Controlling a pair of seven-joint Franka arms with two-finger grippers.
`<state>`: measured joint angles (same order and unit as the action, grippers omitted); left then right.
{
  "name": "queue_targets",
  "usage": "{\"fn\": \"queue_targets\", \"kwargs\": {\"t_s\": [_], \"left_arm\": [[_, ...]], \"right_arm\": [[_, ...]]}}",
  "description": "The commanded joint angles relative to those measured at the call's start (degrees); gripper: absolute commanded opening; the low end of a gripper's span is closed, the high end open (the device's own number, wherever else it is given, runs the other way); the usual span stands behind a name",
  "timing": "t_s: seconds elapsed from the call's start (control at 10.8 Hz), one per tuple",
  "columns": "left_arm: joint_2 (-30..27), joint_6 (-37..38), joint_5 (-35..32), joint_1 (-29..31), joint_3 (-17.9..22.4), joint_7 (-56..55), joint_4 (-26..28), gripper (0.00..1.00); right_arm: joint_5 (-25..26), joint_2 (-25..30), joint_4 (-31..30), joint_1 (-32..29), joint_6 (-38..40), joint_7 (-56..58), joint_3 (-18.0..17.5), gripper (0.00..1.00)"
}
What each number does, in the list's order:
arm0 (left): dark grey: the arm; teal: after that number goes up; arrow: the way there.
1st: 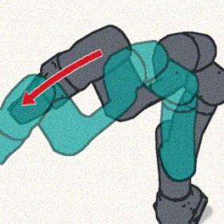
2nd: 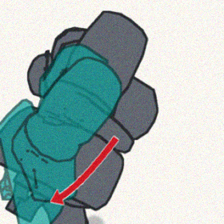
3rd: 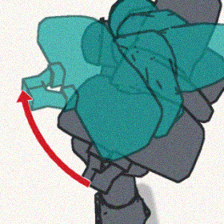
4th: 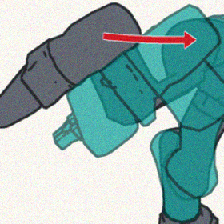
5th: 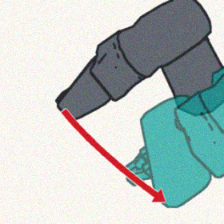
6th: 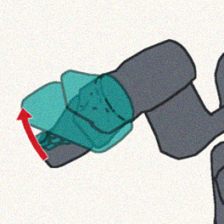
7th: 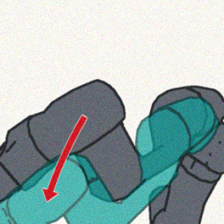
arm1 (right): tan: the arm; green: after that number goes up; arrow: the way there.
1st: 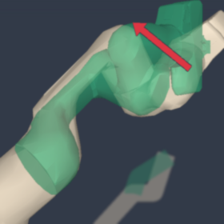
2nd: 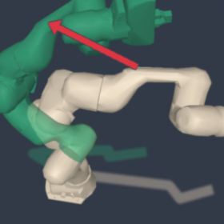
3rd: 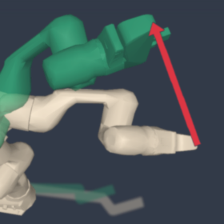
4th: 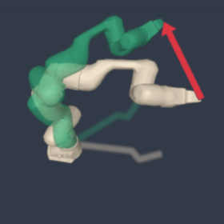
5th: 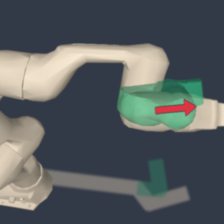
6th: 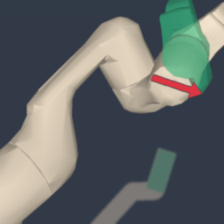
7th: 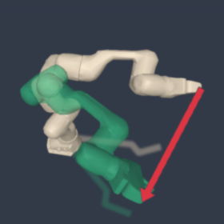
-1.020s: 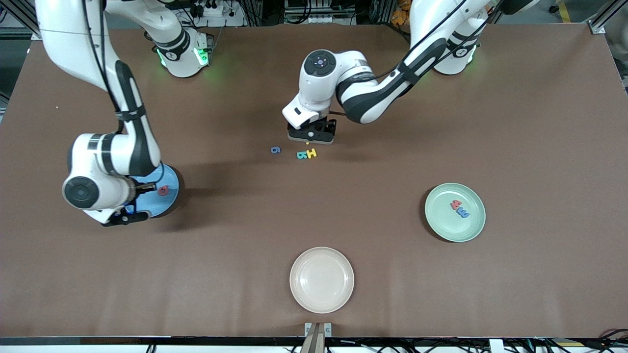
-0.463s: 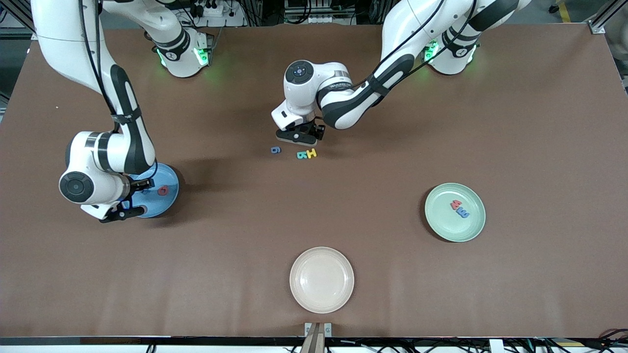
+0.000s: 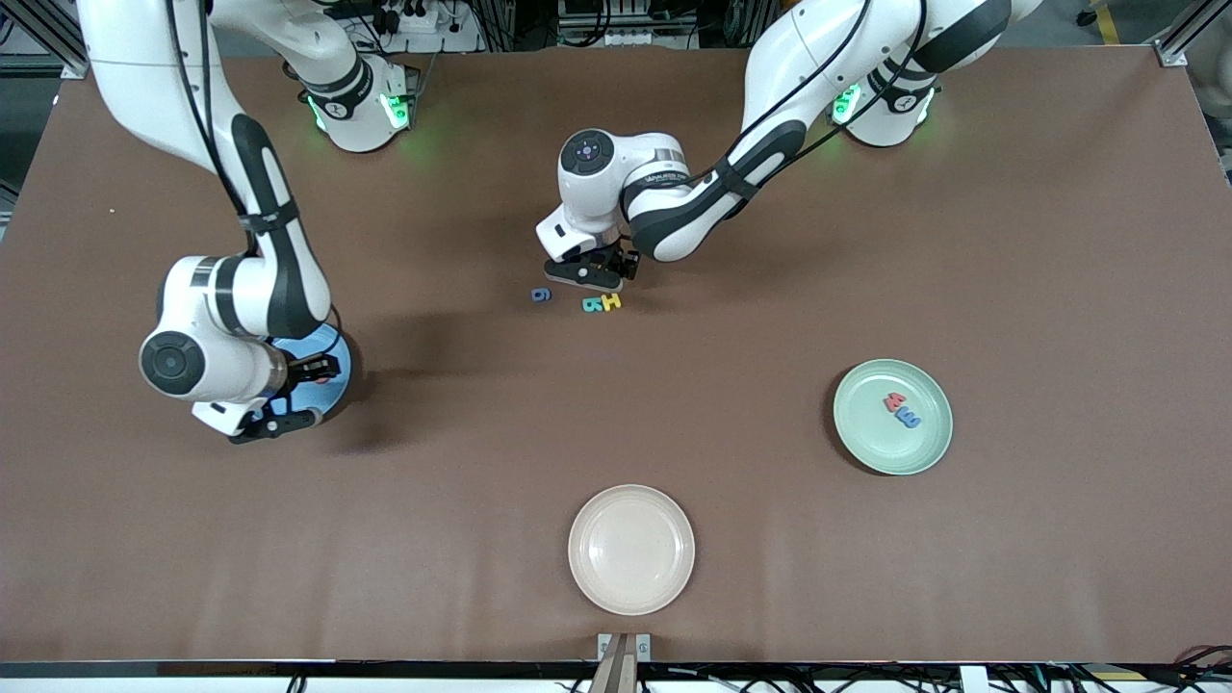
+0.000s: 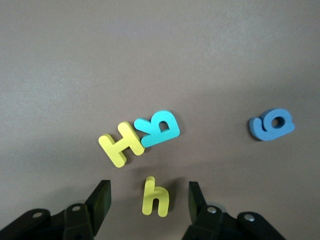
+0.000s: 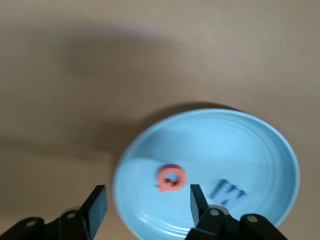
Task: Sort uppercase to blue plate, lowercase to green plate
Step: 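Grasp the yellow h with the left gripper while the right gripper returns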
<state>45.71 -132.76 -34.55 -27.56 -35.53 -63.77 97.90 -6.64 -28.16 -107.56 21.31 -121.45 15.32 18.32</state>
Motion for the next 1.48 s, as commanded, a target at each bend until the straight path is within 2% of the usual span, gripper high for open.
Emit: {"fn": "queue_targets", "kwargs": {"t_s": [0.0, 0.37, 0.56, 0.65, 0.83, 1.02, 1.11, 1.2, 1.39], "left_arm": [[0.5, -0.1, -1.7, -1.2, 1.1, -0.5, -0.9, 0.69], [1.0, -0.1, -1.7, -1.4, 1.1, -0.5, -0.9, 0.65], [1.2, -0.1, -1.6, -1.7, 1.2, -0.5, -0.9, 0.65], [1.4, -0.1, -1.4, -2.5, 1.2, -1.1, -1.0, 0.65], [1.5, -0.1, -1.7, -2.6, 1.4, -1.7, -0.9, 0.65], [1.5, -0.1, -1.7, -2.5, 1.4, -1.6, -0.9, 0.56], [1.5, -0.1, -1.7, -2.4, 1.4, -1.5, -1.0, 0.48], [1.8, -0.1, -1.7, -2.4, 1.4, -1.4, -0.9, 0.37], [2.0, 0.0, -1.7, -2.4, 1.5, -1.6, -0.9, 0.33]], "right_arm": [[-0.7, 3.3, -1.4, 1.8, -1.6, -2.0, -0.8, 0.76], [-0.7, 6.6, -3.3, 6.3, -1.9, -4.7, -1.8, 0.76], [-0.6, 7.7, -4.9, 9.6, -3.3, -7.8, -2.0, 0.86], [-0.6, 8.5, -6.8, 11.1, -5.2, -7.9, -2.0, 0.83], [-0.6, 11.0, -13.8, 13.0, -15.0, -7.9, -2.2, 0.83], [-0.6, 12.4, -19.9, 14.5, -24.7, -7.9, -3.4, 0.84], [-0.6, 12.9, -22.1, 14.6, -28.8, -7.9, -4.7, 0.84], [-0.6, 13.4, -23.8, 14.6, -31.8, -7.9, -5.8, 0.84], [-0.6, 13.4, -26.8, 15.5, -37.2, -8.0, -6.7, 0.85]]}}
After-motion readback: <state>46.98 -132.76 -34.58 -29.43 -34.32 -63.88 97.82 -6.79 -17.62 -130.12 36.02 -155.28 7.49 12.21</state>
